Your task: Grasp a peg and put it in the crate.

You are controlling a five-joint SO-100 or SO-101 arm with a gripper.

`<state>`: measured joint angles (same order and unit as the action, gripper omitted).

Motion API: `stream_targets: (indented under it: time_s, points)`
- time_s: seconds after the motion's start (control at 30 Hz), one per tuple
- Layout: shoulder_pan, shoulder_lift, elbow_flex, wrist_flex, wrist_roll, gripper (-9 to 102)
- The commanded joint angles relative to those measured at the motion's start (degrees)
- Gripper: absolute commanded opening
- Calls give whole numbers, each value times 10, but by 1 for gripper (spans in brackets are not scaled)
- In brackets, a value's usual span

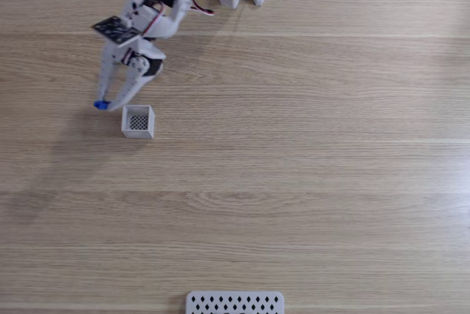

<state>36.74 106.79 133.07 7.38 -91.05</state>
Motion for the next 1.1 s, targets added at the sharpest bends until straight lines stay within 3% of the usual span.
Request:
stream_targets:
  time_s: [0.0, 0.6, 0.87, 1.07]
  points:
    - [-32, 42, 12, -76, -4, -1]
    - [-33, 4, 27, -75, -4, 0]
    - [-33, 4, 27, -75, -4, 15]
    - [-33, 6, 27, -75, -4, 17]
